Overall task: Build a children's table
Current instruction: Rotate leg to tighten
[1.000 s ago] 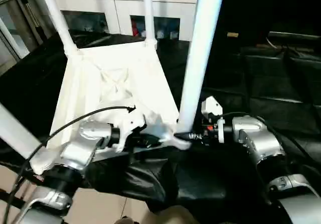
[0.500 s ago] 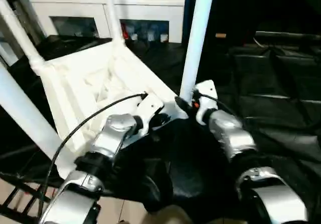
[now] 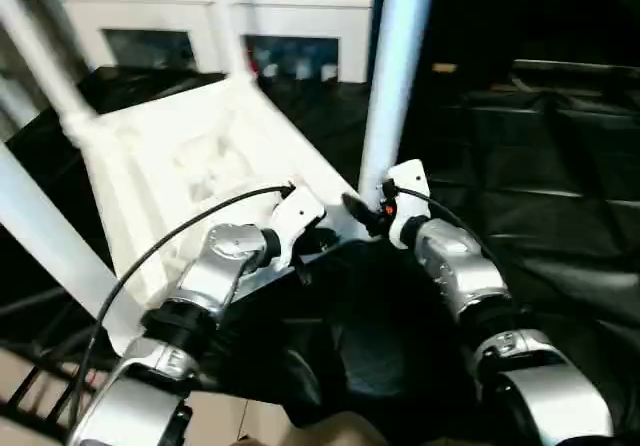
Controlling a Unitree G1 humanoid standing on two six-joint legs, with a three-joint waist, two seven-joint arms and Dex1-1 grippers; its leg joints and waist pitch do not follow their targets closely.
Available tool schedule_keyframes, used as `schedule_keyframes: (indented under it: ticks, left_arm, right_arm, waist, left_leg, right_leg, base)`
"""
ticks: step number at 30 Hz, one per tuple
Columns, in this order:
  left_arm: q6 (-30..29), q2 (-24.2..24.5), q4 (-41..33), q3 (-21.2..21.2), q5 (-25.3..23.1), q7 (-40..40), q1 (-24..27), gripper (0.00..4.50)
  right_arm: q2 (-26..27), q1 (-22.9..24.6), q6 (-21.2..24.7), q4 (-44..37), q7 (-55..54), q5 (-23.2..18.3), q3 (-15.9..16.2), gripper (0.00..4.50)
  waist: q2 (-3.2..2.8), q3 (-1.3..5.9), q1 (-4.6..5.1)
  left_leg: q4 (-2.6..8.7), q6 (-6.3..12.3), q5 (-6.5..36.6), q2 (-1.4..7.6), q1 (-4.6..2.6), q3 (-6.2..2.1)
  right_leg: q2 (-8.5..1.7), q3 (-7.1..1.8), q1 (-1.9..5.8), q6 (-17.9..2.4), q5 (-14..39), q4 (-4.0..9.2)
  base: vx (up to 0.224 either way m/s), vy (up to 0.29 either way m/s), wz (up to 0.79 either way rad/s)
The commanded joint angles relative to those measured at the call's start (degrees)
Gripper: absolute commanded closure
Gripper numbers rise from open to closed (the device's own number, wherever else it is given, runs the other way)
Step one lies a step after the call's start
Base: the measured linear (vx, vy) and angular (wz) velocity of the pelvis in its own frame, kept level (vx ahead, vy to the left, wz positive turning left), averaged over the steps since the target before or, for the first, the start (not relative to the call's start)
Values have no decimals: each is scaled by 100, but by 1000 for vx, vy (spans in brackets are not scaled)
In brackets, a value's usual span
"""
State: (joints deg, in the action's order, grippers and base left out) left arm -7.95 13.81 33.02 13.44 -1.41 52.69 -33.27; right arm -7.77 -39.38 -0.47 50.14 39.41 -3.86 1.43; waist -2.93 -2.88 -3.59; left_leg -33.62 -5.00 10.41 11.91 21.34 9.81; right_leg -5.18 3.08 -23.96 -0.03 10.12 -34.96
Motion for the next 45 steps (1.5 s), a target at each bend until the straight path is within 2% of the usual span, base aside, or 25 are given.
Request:
schedule_keyframes:
  ticks: [1,4,8,9,11,17,18,21,24,30,34,37,39,41,42,43,45]
  left_arm:
    - [271,-7,-400,105,308,578,92,450]
    - [363,210,-539,141,389,984,205,450]
    - [365,413,-647,164,473,1344,303,450]
    - [352,520,-723,163,528,1500,362,450]
    - [346,554,-752,163,556,1553,382,450]
    - [232,773,-971,168,692,1931,535,450]
    - [214,807,-1003,166,718,2005,559,450]
    - [185,870,-1057,179,754,2095,596,450]
    - [183,880,-1062,184,759,2103,598,450]
    - [159,842,-1097,175,743,2037,631,450]
    - [229,707,-938,132,634,1710,578,450]
    - [193,444,-650,24,454,1026,397,450]
    - [119,299,-554,-21,406,728,300,450]
    - [92,219,-513,-19,376,609,247,450]
    - [50,53,-391,-5,259,277,125,450]
    - [10,-73,-297,5,193,64,41,450]
    - [-25,-229,-166,16,107,-231,-65,450]
  right_arm:
    - [-140,92,21,-141,671,32,213,135]
    - [-411,178,-90,-216,1238,24,320,135]
    - [-616,277,-32,-411,1927,-177,363,135]
    - [-748,359,2,-571,2358,-278,422,135]
    - [-788,382,22,-624,2494,-312,439,135]
    - [-1013,504,78,-916,3232,-426,580,135]
    - [-1044,514,88,-943,3340,-421,612,161]
    - [-1086,538,140,-1013,3463,-433,657,172]
    - [-1094,545,155,-1034,3485,-442,666,211]
    - [-1042,659,235,-1173,3538,-474,708,221]
    - [-925,770,308,-1239,3331,-493,699,234]
    - [-636,804,387,-1084,2449,-326,618,237]
    - [-461,771,492,-904,1903,-224,560,241]
    - [-347,737,522,-776,1533,-164,514,245]
    - [-90,673,544,-546,840,-125,382,247]
    - [86,633,580,-414,394,-111,306,250]
    - [302,582,636,-280,-141,-100,215,251]
  waist:
    - [11,430,-41]
    - [18,424,-83]
    - [17,395,-118]
    - [23,400,-141]
    - [21,413,-166]
    - [32,412,-174]
    - [38,407,-174]
    - [41,407,-172]
    - [39,410,-170]
    - [45,417,-177]
    - [43,407,-177]
    - [52,382,-151]
    - [52,346,-111]
    - [56,333,-82]
    - [55,329,-37]
    - [46,326,-20]
    - [33,331,49]
  left_leg:
    - [319,573,921,61,-19,46]
    - [316,589,1000,71,-28,52]
    - [344,475,1215,94,-43,51]
    - [342,459,1214,97,-53,56]
    - [336,489,1097,100,-45,52]
    - [330,540,1007,92,-29,47]
    - [331,524,1021,87,-27,49]
    - [337,482,1053,94,-34,43]
    - [334,474,1019,91,-35,44]
    - [320,516,899,85,-27,45]
    - [327,465,1000,83,-36,48]
    - [361,351,1185,78,-38,35]
    - [395,165,1499,57,-66,27]
    - [415,111,1597,50,-54,11]
    - [423,58,1668,45,-52,-1]
    - [426,38,1698,41,-68,-1]
    - [435,-17,1724,31,-60,-18]
  right_leg:
    - [-193,-135,390,-1711,60,305]
    - [-209,-130,380,-1747,217,307]
    - [-218,-147,354,-1655,662,340]
    - [-217,-153,346,-1643,683,340]
    - [-209,-154,350,-1657,497,312]
    - [-217,-143,356,-1649,475,312]
    - [-218,-144,353,-1647,568,318]
    - [-216,-144,353,-1624,664,321]
    - [-215,-146,351,-1625,632,318]
    - [-212,-143,353,-1625,519,305]
    - [-212,-148,348,-1586,679,331]
    - [-219,-151,350,-1474,1022,368]
    - [-233,-156,336,-1283,1686,436]
    - [-237,-150,344,-1166,1969,457]
    - [-242,-150,331,-1026,2253,492]
    - [-240,-153,310,-1025,2285,507]
    - [-236,-142,321,-1008,2282,516]
  base:
    - [0,0,0]
    - [0,0,0]
    - [0,0,0]
    - [0,0,0]
    - [0,0,0]
    - [0,0,0]
    - [0,0,0]
    - [0,0,0]
    - [0,0,0]
    - [0,0,0]
    - [0,0,0]
    - [0,0,0]
    - [0,0,0]
    - [0,0,0]
    - [0,0,0]
    - [0,0,0]
    - [0,0,0]
